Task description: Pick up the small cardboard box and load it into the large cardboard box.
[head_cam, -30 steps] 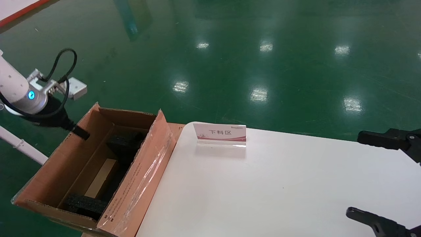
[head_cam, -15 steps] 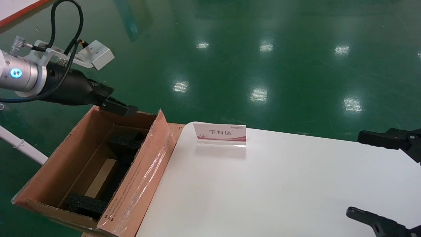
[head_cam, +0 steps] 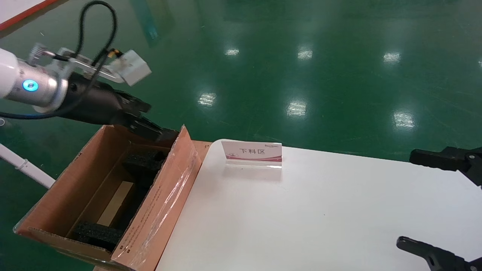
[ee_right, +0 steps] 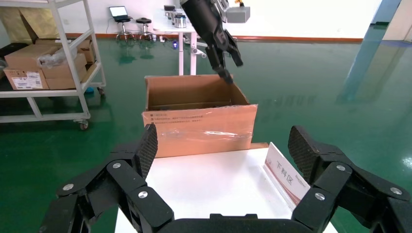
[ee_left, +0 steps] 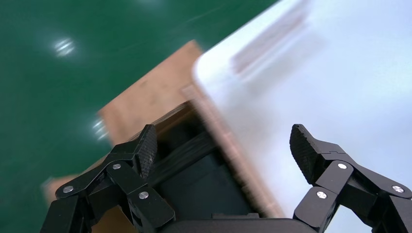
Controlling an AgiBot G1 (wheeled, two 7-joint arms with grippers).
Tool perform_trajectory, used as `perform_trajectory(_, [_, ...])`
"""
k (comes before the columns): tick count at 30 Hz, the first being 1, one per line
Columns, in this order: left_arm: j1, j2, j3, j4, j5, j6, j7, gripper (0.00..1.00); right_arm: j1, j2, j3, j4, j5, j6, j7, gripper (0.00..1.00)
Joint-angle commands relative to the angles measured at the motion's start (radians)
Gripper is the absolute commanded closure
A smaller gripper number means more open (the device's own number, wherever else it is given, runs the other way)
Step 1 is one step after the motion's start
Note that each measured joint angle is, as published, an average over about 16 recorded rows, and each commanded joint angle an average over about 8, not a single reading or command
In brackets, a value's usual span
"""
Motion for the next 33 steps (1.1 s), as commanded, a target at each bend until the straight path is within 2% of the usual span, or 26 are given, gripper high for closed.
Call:
perform_trajectory(1, [0.043,0.004,-0.053,0.001,-0.017,0.015,0.029,0.0,0.0,0.0,0.0,0.0,0.0,0.0,0.0,0.0])
perform_trajectory(33, [0.868,0.091,-1.059,0.038,-0.329,0.294,0.567,0.0,0.001,0.001,-0.002,0.0,0.001,0.0,-0.001,0.0])
